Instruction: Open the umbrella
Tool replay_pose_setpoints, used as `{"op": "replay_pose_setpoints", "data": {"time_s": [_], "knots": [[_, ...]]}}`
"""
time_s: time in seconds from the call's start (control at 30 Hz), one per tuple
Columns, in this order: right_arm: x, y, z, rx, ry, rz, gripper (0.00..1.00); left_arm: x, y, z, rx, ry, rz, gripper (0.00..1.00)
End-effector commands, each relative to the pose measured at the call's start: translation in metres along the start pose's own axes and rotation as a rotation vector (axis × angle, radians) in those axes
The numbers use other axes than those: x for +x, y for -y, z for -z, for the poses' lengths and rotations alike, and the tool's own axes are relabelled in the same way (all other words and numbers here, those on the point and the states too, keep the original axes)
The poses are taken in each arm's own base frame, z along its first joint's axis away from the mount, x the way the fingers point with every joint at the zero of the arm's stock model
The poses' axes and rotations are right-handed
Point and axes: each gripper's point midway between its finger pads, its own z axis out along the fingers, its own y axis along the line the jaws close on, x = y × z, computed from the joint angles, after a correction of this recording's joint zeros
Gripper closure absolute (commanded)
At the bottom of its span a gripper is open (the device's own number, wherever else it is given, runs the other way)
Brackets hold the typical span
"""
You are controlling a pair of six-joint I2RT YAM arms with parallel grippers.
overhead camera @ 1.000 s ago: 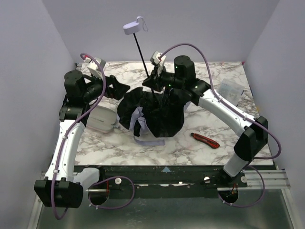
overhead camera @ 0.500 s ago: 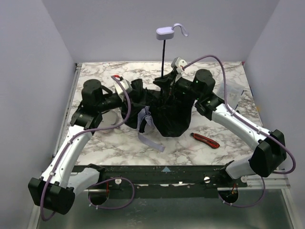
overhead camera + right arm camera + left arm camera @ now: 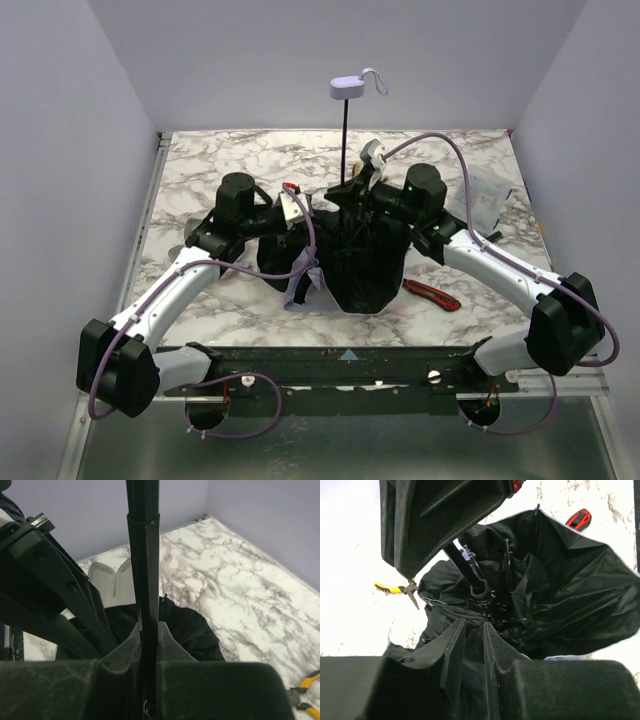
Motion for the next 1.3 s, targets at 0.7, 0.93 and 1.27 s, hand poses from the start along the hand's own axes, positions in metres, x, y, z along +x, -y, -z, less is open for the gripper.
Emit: {"op": "replay_pose_setpoints", "data": {"time_s": [0.7,0.93,1.27], "knots": [[-0.046,0.001,0.004,0.029,0.128,0.052,1.0,0.1,0.083,-0.045,0.352,-0.155,-0.353,0.81],[-0.087,0.01,0.0,0.068,0.206,0.107,1.0,0.11,0.104,-0.032,0.387,-0.181,-0.358,0.75],[-0.104,0.032,-0.002,0.173,0.234,0.169,1.0,0.129,0.131,-0.005,0.474,-0.249,-0.438,0.56]]}}
